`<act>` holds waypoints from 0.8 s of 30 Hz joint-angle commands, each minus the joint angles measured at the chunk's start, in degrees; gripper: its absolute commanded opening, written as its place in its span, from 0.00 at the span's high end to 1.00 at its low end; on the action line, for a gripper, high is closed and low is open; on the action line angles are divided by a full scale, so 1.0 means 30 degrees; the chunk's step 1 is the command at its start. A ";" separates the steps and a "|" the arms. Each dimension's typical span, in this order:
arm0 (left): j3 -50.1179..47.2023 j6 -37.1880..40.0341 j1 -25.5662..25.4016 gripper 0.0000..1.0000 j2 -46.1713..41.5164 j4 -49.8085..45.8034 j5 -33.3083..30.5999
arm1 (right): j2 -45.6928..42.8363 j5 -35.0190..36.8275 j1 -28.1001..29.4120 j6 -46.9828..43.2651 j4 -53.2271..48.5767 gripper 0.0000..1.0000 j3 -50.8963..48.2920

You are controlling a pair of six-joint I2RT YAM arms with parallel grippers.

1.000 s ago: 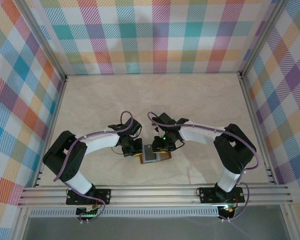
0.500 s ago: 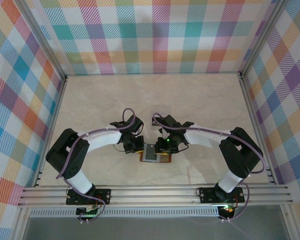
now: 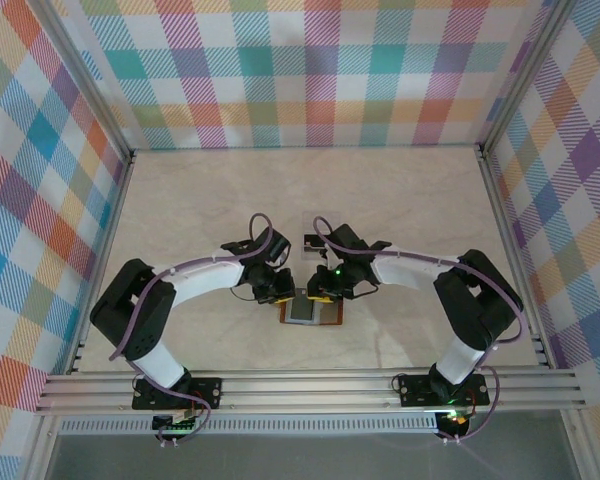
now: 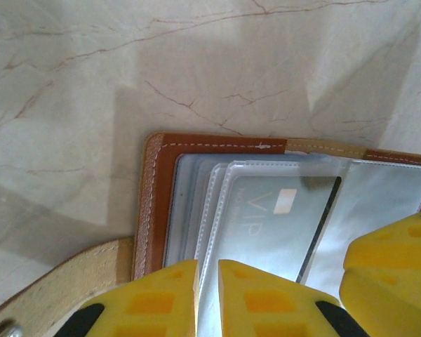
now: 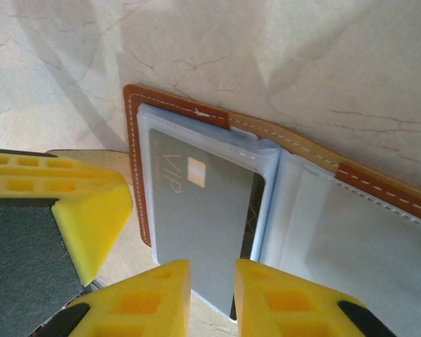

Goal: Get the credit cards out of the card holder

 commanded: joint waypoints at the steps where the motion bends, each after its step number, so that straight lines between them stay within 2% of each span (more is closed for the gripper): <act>1: 0.0071 0.0139 -0.0153 0.84 0.0585 0.0207 0.0302 | 0.0524 -0.0602 -0.0123 0.0548 0.0893 0.76 -0.0420; 8: -0.0257 0.0506 -0.0139 0.84 0.0774 -0.0765 -0.0844 | 0.1151 -0.0485 -0.0184 0.0741 0.1747 0.78 -0.1072; 24: -0.1038 0.0184 -0.0146 0.85 0.0744 -0.0692 -0.0985 | 0.0491 0.0024 -0.0302 0.1062 0.2416 0.89 -0.2274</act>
